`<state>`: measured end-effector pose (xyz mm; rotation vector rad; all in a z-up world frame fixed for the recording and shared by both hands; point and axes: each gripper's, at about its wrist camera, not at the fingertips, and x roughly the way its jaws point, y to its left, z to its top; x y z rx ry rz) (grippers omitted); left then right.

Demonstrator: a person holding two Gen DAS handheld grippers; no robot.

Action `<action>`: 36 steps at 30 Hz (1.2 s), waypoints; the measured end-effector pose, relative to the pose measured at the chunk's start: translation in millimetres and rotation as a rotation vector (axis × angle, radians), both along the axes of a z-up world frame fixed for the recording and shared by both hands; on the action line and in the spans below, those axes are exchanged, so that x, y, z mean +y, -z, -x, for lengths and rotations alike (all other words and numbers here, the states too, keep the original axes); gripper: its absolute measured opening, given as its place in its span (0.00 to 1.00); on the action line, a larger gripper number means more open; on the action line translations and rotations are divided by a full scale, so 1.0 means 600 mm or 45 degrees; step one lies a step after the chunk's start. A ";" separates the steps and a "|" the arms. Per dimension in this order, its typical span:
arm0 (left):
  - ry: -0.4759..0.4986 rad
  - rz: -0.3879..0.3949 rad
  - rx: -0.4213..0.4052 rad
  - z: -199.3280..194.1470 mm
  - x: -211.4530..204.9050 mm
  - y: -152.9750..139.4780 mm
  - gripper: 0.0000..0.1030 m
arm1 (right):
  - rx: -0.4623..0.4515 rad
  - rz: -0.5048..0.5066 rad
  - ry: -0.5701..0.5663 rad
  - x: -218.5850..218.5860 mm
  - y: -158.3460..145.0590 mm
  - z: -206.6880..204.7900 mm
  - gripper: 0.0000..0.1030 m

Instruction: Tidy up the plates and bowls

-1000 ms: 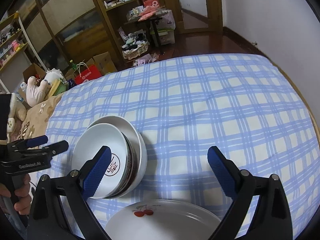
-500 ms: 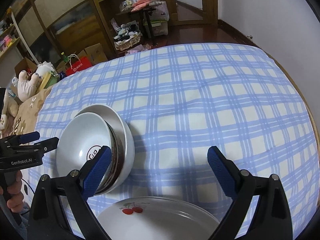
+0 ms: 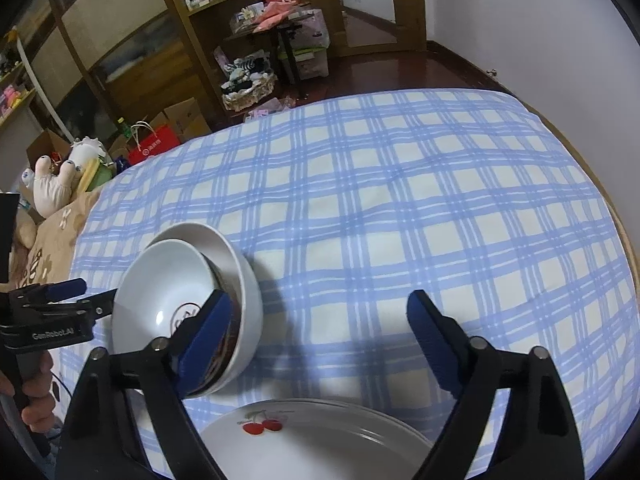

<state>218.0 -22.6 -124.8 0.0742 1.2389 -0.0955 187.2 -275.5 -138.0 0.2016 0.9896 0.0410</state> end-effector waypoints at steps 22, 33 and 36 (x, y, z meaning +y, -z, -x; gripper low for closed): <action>-0.053 0.153 0.091 -0.017 0.015 0.013 0.86 | 0.059 -0.078 -0.052 0.013 0.027 -0.005 0.69; -0.091 0.176 0.118 -0.015 0.025 0.024 0.86 | 0.064 -0.100 -0.063 0.013 0.028 -0.006 0.63; -0.094 0.177 0.120 -0.017 0.025 0.024 0.86 | 0.061 -0.103 -0.066 0.016 0.026 -0.006 0.61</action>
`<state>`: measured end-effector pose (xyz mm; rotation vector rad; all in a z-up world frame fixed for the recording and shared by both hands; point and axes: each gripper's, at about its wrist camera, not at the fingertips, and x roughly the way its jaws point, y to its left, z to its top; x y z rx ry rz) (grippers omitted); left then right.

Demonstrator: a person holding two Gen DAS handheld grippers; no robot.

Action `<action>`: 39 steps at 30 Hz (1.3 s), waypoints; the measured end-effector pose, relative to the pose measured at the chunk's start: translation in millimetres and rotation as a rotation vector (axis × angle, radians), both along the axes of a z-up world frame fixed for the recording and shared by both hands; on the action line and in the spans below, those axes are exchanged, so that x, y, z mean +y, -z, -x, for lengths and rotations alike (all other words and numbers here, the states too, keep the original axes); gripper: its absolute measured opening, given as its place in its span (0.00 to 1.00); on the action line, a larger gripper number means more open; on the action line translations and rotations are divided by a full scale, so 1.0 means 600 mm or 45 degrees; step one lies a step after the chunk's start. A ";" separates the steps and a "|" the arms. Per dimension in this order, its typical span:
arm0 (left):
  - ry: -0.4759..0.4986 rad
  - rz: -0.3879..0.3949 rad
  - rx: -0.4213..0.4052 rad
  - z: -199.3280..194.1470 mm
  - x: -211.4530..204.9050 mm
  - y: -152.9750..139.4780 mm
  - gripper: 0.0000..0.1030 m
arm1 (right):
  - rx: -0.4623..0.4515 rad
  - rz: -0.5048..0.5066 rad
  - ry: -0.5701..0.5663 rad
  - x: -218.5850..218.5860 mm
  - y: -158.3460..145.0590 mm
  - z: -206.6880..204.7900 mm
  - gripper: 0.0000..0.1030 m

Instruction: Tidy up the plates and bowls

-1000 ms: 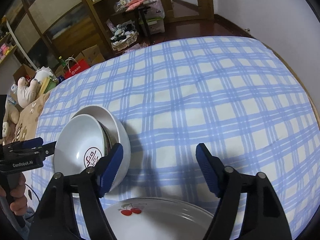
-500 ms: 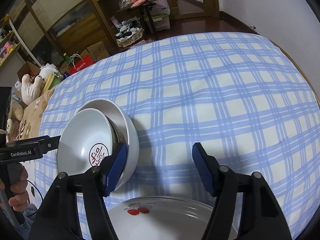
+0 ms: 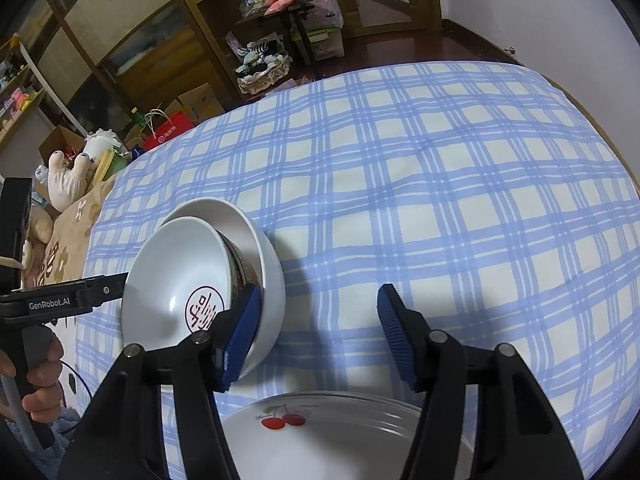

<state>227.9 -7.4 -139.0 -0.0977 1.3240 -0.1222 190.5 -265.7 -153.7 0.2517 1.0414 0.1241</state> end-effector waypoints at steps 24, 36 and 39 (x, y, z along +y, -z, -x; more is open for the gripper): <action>0.003 -0.063 -0.026 -0.010 -0.002 -0.001 0.86 | 0.012 -0.036 -0.015 0.017 -0.004 0.000 0.48; 0.039 -0.141 -0.057 -0.010 -0.027 -0.006 0.88 | 0.001 0.030 -0.021 0.022 -0.006 -0.004 0.48; 0.029 -0.134 -0.058 -0.007 -0.022 -0.007 0.88 | -0.003 0.060 -0.020 0.026 -0.006 -0.004 0.48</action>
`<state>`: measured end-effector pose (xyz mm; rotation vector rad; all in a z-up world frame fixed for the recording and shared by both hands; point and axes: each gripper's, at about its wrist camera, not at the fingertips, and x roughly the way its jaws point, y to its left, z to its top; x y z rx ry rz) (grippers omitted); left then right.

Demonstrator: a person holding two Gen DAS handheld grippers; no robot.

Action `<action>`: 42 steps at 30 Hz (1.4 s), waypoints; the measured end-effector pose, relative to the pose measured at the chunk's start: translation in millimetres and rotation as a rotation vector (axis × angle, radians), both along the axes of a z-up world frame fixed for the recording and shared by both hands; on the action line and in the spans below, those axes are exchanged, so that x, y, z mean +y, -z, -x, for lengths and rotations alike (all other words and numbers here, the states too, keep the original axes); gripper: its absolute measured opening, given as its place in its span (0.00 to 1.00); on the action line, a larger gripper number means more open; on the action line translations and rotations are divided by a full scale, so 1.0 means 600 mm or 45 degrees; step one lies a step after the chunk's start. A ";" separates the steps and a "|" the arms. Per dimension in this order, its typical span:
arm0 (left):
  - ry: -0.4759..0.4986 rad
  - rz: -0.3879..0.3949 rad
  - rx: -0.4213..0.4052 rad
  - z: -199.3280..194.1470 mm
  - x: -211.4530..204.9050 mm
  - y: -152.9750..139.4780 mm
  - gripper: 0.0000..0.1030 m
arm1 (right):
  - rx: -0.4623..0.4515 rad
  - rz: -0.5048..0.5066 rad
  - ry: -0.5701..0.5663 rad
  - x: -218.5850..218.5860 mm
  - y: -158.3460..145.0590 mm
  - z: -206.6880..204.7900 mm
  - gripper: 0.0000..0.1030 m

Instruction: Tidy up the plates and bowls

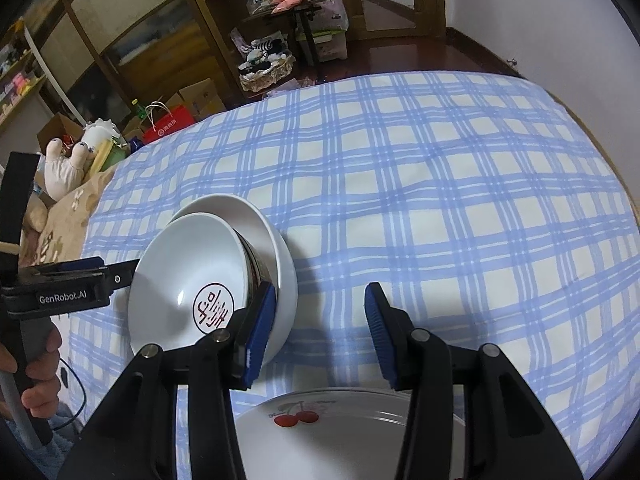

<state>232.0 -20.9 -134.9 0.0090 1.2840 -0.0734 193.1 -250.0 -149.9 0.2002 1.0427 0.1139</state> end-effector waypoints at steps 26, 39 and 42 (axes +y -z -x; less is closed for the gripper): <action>0.008 0.125 0.022 -0.023 0.025 0.017 0.77 | 0.207 -0.026 0.033 -0.009 0.009 -0.024 0.48; 0.023 0.150 0.030 -0.017 0.020 0.014 0.74 | 0.241 0.070 0.018 0.007 0.002 -0.030 0.48; 0.043 0.189 0.045 -0.022 0.023 0.017 0.62 | 0.274 0.109 0.002 0.013 0.001 -0.038 0.48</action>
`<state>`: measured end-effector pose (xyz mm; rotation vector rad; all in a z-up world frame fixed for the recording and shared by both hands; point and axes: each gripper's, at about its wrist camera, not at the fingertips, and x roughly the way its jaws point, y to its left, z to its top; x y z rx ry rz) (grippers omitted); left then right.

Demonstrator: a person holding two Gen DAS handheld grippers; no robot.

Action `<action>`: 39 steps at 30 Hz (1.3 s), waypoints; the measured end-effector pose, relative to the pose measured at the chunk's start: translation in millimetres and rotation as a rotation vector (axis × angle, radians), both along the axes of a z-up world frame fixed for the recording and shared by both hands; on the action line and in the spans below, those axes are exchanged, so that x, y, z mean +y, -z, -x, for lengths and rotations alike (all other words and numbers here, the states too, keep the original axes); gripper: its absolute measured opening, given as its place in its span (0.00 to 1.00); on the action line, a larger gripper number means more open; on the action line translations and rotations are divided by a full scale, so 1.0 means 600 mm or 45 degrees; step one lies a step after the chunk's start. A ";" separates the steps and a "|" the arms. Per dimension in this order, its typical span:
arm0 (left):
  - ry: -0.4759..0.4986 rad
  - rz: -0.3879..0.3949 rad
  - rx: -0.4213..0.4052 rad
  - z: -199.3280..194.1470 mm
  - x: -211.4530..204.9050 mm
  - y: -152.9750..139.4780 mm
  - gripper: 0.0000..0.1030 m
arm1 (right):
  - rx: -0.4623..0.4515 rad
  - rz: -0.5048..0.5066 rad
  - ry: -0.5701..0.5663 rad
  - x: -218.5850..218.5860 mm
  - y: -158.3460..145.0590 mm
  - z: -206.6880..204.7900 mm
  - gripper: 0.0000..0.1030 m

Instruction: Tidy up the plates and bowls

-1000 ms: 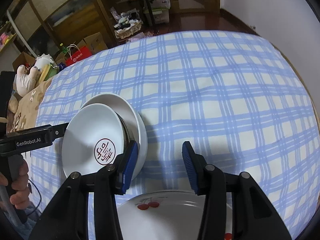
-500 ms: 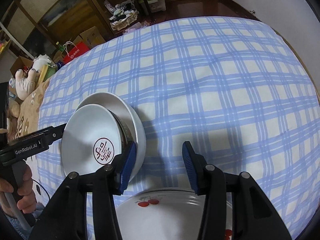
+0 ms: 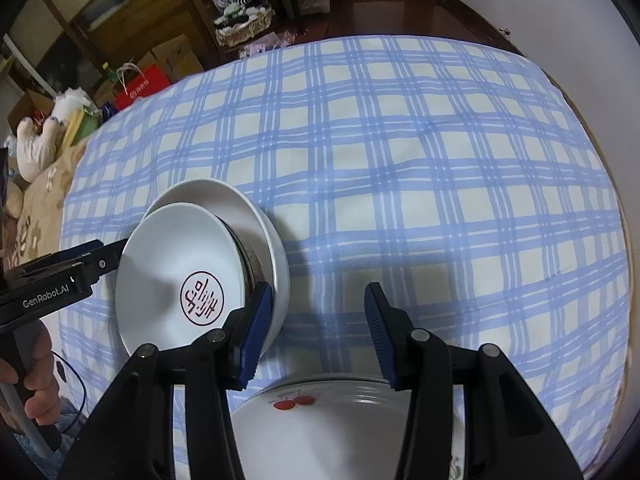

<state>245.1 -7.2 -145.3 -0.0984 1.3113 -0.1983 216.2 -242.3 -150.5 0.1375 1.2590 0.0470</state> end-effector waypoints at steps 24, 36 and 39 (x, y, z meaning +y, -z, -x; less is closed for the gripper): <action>0.200 -0.040 -0.061 0.007 -0.023 -0.013 0.51 | 0.119 0.136 -0.057 0.025 -0.001 -0.019 0.48; 0.107 0.016 -0.045 -0.002 -0.015 -0.003 0.46 | 0.151 0.006 -0.025 0.014 -0.003 -0.026 0.18; 0.123 0.055 -0.039 0.000 -0.017 -0.003 0.31 | 0.138 -0.027 -0.027 0.017 -0.004 -0.031 0.07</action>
